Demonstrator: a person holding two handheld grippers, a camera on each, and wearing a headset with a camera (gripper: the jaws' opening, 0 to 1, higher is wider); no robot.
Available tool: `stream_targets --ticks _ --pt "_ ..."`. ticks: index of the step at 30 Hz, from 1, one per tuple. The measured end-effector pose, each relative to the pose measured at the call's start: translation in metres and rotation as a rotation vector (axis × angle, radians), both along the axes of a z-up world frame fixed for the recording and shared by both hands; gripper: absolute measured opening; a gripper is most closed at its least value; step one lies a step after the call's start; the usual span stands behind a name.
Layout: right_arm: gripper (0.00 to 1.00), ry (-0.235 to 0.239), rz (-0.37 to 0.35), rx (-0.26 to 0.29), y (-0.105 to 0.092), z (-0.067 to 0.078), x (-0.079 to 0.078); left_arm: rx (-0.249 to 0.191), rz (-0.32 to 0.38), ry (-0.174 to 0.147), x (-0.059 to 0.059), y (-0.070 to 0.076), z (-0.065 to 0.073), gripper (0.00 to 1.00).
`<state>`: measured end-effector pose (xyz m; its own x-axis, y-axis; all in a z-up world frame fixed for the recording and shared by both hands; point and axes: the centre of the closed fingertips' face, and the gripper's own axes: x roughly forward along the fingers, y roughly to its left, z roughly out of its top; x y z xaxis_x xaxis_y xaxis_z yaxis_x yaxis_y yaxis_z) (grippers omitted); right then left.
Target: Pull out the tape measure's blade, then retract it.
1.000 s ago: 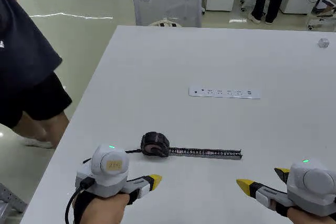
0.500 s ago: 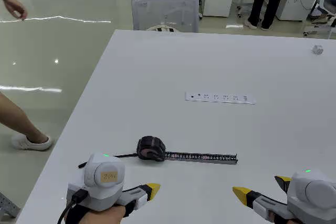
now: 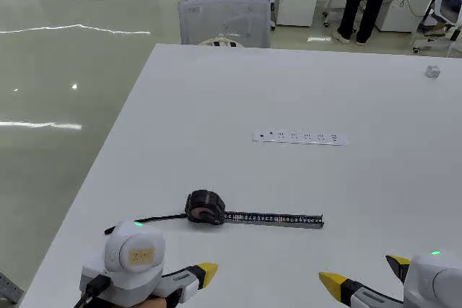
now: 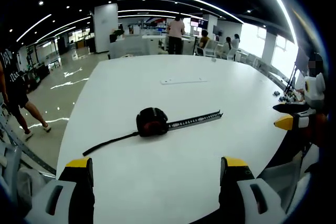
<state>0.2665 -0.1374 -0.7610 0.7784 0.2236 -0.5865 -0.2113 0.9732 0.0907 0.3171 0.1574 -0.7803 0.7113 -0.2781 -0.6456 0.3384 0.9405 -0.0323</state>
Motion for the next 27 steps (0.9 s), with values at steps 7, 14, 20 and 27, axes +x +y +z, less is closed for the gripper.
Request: stream_targets --ticks 7,14,20,27 --pt "0.85 0.006 -0.002 -0.006 0.0 -0.001 -0.004 -0.005 0.0 0.01 -0.002 -0.001 -0.004 1.0" --pt "0.9 0.019 -0.016 0.0 -0.003 -0.005 -0.008 -0.007 -0.004 0.015 -0.004 -0.002 -0.006 1.0" --pt "0.91 0.027 -0.016 -0.003 -0.003 -0.008 -0.01 -0.011 -0.005 0.021 -0.005 -0.004 -0.008 1.0" --pt "0.9 0.037 -0.001 -0.007 0.0 -0.01 -0.011 -0.019 0.007 0.03 -0.004 -0.007 -0.009 0.98"
